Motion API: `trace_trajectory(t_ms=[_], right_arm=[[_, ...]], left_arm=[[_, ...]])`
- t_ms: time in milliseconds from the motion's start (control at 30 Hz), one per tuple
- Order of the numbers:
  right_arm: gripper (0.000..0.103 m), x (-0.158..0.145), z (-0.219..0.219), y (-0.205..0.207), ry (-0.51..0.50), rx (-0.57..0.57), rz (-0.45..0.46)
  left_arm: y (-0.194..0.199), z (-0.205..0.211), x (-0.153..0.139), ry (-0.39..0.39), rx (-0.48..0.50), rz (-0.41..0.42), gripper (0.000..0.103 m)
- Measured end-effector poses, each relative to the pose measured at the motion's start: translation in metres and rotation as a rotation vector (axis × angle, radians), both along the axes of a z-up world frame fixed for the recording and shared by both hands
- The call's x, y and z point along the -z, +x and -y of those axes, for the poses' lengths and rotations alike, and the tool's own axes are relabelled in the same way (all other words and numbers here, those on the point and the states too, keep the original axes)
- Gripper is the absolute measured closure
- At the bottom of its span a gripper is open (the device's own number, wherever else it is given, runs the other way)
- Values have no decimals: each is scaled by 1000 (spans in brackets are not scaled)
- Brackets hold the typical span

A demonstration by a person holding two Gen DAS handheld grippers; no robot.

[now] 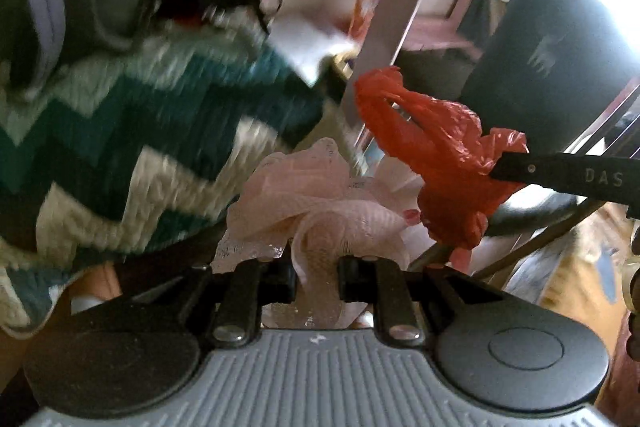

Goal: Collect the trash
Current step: 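Lift both held bags up and carry them over the green bin, then open the right gripper then the left gripper to drop the bags into the bin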

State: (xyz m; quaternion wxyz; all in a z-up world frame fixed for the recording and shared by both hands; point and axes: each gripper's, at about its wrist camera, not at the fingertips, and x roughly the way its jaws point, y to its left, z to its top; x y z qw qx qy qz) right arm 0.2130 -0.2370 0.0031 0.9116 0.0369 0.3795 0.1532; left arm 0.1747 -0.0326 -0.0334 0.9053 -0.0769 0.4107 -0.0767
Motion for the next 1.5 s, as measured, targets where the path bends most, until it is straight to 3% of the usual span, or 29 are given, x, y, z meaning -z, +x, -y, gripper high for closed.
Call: trace_trajectory(t_ms=[267,500,833,1133,1500], right_arm=[[97,-79,39,-7,-30,26,197],[97,-139,76,-5,-43,84,338],[97,-210,152,22,-28,247,460],[97,-218,226,62,22,387,445],[97,-173,293,109,87,481,318]], left_arm=[[15,43,-84,4,67,159,85],[36,99,-156,54,162,305,85],[78,187,-228,39,272,391,85],[122,273,-254,62,346,432,85],[166,341,-219,98,408,388,85]])
